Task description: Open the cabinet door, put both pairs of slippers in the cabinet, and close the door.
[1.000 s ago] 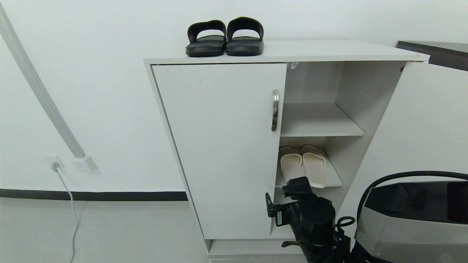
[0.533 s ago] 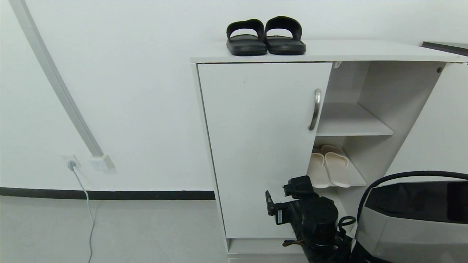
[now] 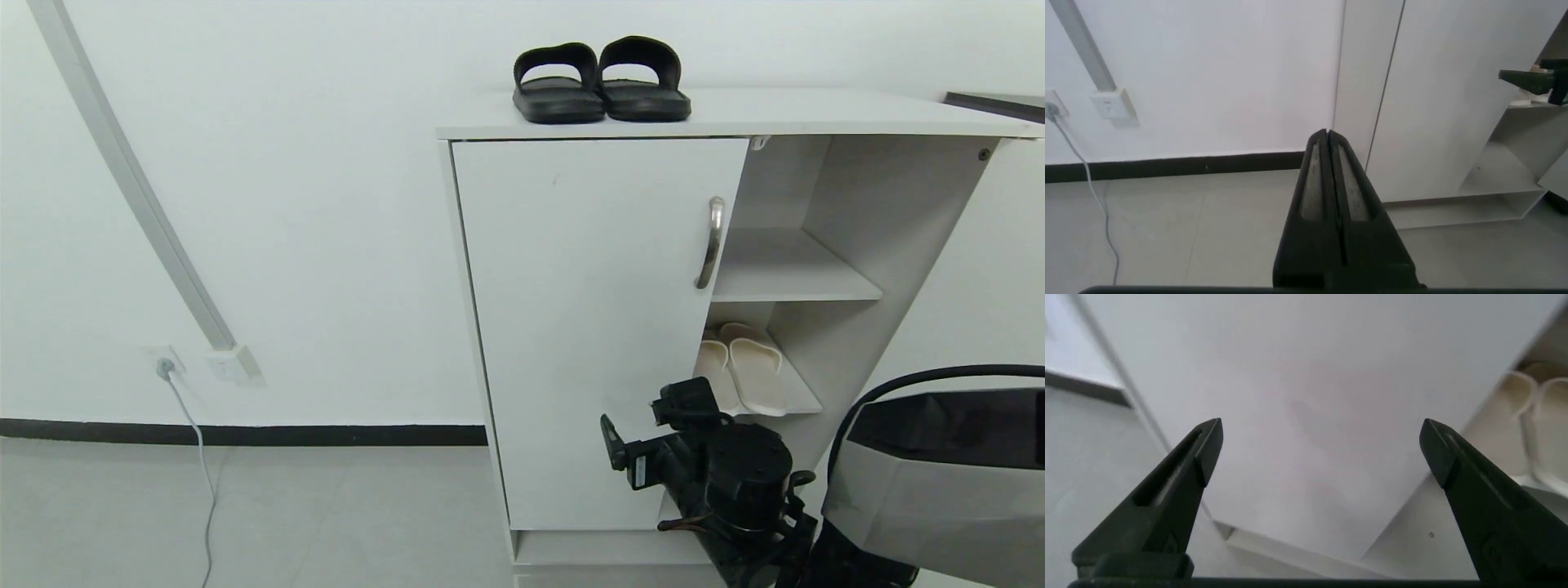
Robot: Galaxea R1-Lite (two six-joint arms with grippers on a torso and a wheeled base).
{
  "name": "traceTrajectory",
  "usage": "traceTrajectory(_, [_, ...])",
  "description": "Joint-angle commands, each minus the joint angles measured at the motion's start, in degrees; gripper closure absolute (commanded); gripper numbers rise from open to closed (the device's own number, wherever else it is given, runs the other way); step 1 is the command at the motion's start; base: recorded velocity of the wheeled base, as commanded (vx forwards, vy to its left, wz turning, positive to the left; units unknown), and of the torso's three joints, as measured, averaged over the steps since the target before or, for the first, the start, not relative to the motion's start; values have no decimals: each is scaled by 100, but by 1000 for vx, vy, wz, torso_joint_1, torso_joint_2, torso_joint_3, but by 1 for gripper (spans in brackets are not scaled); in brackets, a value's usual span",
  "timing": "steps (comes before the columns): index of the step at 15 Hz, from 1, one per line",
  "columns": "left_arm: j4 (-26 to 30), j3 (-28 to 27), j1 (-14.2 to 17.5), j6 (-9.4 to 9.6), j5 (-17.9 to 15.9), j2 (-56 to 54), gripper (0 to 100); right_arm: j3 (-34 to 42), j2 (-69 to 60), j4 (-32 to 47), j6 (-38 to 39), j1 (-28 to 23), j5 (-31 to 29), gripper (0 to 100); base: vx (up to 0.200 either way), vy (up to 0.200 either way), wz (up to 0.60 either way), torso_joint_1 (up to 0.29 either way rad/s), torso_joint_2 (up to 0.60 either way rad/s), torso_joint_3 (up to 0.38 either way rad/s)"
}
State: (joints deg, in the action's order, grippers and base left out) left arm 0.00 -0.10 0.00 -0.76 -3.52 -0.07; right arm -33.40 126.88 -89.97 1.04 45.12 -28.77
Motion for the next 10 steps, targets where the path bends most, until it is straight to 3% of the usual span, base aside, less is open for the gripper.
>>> traceTrajectory(1, [0,1,0,-4,1,7,100,18,-102,-3,-7,15,12,0,0,0,0,0,0,0])
traceTrajectory(8, [0,1,0,-4,1,7,100,88,-58,-3,-60,85,3,0,0,0,0,0,0,0])
traceTrajectory(10, [0,1,0,-4,1,7,100,71,-58,-3,-68,94,3,0,0,0,0,7,-105,-166])
